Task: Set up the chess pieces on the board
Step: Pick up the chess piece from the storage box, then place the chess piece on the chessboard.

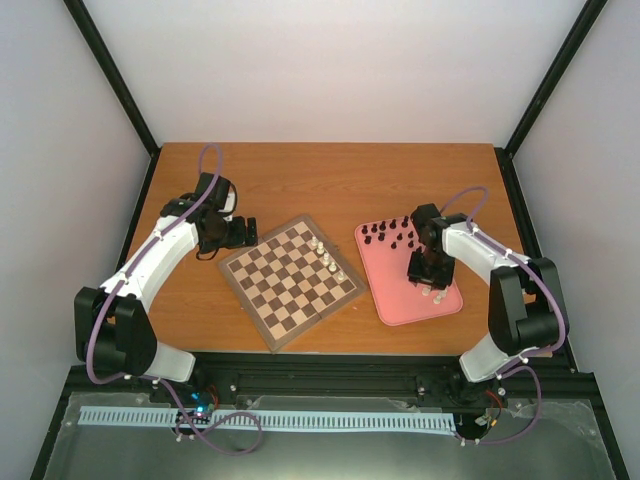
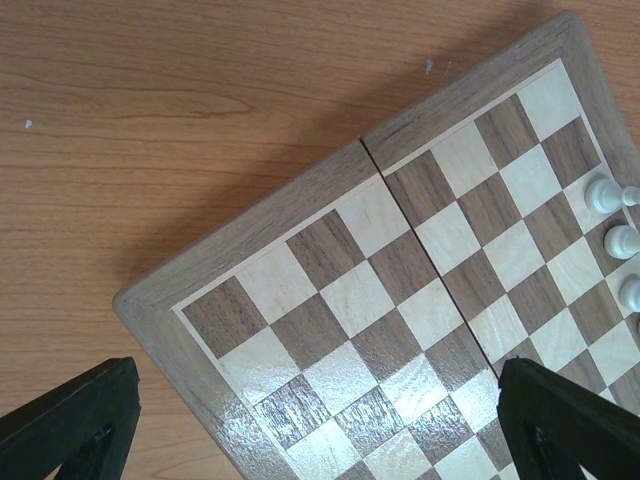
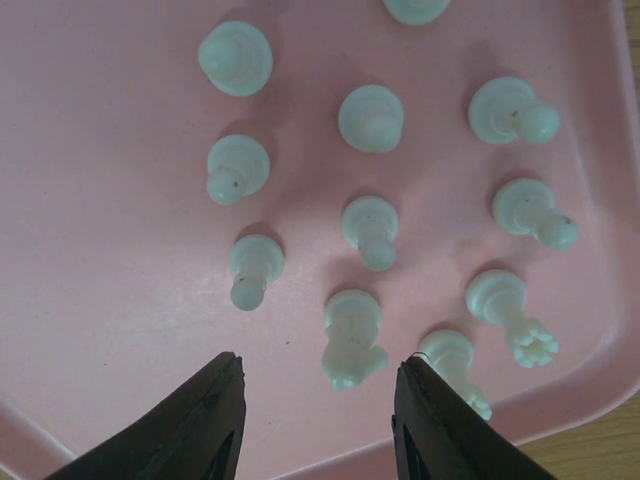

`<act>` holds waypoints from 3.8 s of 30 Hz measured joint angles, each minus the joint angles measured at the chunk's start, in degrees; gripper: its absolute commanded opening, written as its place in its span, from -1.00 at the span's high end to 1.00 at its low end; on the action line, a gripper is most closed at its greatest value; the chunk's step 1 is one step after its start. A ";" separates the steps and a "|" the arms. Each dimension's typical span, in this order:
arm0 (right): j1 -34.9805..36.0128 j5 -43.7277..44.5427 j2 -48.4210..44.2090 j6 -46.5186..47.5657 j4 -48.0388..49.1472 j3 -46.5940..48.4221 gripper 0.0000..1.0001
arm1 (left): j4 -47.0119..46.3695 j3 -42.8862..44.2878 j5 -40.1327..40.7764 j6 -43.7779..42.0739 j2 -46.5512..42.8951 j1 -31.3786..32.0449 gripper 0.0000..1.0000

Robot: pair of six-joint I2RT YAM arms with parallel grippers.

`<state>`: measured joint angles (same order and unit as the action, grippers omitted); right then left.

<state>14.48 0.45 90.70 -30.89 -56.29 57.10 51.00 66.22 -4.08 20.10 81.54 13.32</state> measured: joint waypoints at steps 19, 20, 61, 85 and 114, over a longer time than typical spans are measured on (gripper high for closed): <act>0.00 1.84 3.10 -0.17 0.09 0.52 0.24 | 0.00 0.00 0.02 -0.02 0.48 0.00 -0.99; 0.00 1.88 3.21 -0.20 0.24 0.52 0.27 | 0.02 0.00 0.02 -0.02 0.48 0.00 -0.99; 1.73 -0.26 -2.91 0.09 -6.93 2.84 0.88 | 0.02 0.00 0.85 -0.22 0.83 0.00 -0.99; 19.39 -4.28 43.67 8.79 -12.85 77.26 0.89 | 0.15 0.00 1.33 -0.42 -0.09 0.04 -0.99; 26.45 -2.97 52.68 14.05 -13.66 79.78 0.88 | 0.07 0.00 1.27 -0.42 -0.28 0.04 -0.99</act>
<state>40.93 -2.52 143.37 -16.84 -69.95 136.88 51.07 66.22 -2.81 19.68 81.25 13.37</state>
